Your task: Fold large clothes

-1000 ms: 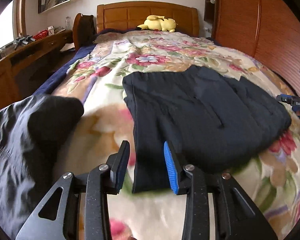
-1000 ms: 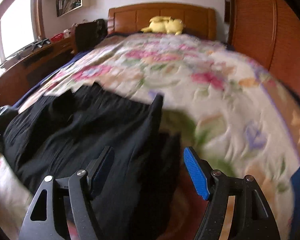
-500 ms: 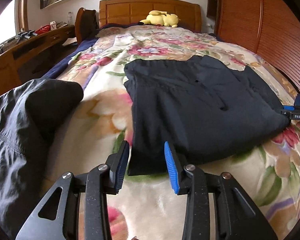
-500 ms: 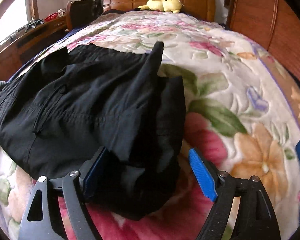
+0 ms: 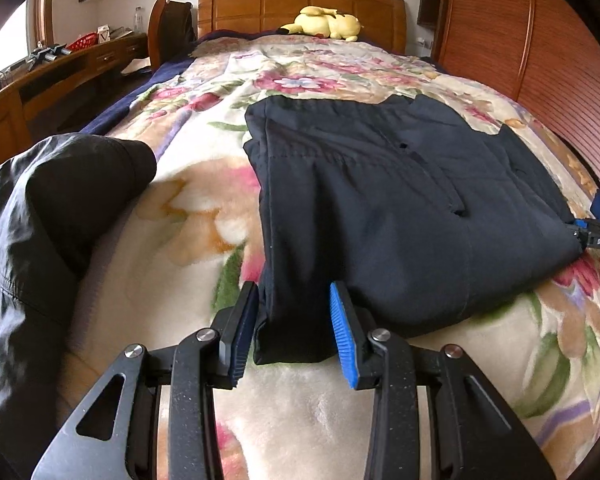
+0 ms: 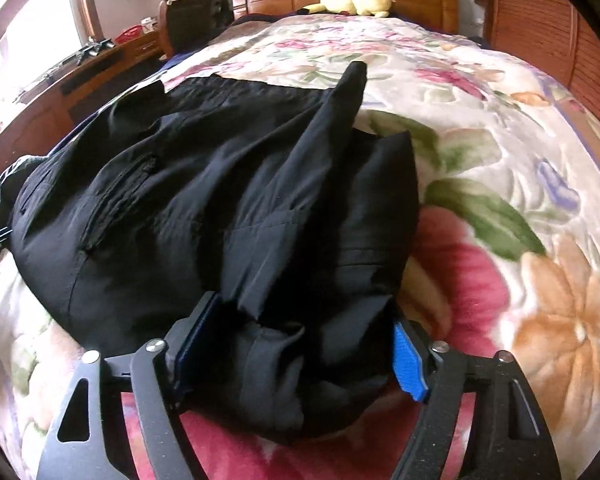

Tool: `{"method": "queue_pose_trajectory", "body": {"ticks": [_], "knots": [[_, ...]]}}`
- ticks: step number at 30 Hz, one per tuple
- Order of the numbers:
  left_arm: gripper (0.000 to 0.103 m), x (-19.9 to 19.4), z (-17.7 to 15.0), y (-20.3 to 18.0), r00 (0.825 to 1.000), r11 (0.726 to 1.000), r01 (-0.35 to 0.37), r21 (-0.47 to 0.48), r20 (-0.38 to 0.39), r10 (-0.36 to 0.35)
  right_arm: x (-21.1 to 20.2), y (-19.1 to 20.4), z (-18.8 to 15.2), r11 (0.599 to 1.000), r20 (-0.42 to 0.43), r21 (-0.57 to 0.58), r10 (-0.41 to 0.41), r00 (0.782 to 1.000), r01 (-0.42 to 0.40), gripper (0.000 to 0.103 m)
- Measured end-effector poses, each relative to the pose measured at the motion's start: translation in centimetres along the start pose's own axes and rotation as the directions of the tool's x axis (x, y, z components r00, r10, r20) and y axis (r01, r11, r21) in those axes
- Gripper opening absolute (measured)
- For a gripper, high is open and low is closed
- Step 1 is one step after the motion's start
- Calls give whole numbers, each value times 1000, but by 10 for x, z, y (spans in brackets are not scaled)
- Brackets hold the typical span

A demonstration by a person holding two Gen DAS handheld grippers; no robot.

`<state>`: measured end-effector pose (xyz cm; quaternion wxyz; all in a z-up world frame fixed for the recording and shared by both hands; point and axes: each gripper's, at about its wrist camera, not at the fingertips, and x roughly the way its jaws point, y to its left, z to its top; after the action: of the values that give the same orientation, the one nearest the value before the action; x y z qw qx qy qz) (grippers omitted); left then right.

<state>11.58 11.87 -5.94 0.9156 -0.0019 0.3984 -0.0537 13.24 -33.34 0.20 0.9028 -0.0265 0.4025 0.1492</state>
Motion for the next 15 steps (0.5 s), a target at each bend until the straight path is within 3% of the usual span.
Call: {"method": "queue_pose_trajectory", "body": {"ticks": [4,6,8,15], "knots": [[36,2,-1,-6,1000,1000,5,29,-5,-4,-1,2,1,999,0,-6,53,999,-53,50],[24,3,-2,-8,1000,999,20,41,-7,-20,-2,6,1,997,8,-24,68,998,-68,34],[10,1,-1,-10,1000,998,26,49,-2,-26,-5,8,0,997,21,-36,67,998,-67,28],[4,-21,-3,-21,998,995,46,87,49,-50,-33,16,-5,998,98,-65,20,995,-14,20]]}}
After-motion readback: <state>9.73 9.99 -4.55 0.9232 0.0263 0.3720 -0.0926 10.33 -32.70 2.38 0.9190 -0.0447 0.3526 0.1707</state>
